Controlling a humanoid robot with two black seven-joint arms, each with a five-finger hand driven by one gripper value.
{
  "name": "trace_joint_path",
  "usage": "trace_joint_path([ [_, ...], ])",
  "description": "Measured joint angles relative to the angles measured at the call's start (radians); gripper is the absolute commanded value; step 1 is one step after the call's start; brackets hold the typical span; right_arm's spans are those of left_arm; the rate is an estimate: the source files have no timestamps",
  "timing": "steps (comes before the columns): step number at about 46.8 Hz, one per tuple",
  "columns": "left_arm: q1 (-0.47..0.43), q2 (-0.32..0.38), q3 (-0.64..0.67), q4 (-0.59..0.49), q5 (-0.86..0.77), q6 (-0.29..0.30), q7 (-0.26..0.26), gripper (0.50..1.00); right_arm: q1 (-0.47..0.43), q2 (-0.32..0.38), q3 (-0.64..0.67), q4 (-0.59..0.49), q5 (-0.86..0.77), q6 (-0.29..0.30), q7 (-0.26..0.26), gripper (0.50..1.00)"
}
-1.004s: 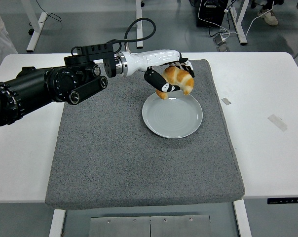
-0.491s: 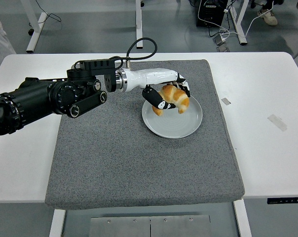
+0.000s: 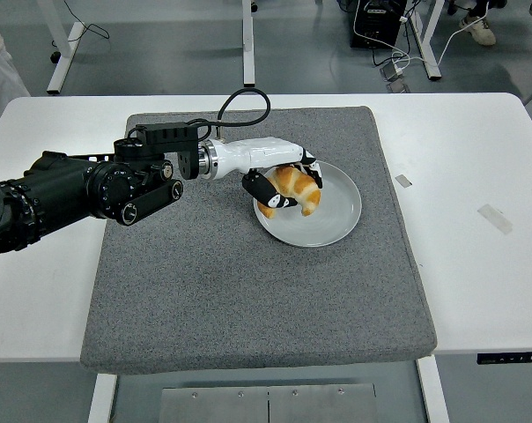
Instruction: Place the bread on the plate
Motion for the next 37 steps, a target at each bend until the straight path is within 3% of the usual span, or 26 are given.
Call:
trace_joint_path([
  [27,0.035,0.0,0.018,0.009,0.001,0.103,0.0,0.533,-0.002,0.0,0.0,0.0,0.0,0.001,-0.001,1.0],
  [34,0.045,0.0,0.02,0.009,0.003,0.124,0.0,0.573,-0.002,0.0,-0.001,0.0,0.0,0.001,0.0,1.0],
  [37,0.045,0.0,0.02,0.009,0.003,0.129,0.0,0.614,-0.002,0.0,-0.001,0.0,0.0,0.001,0.0,1.0],
])
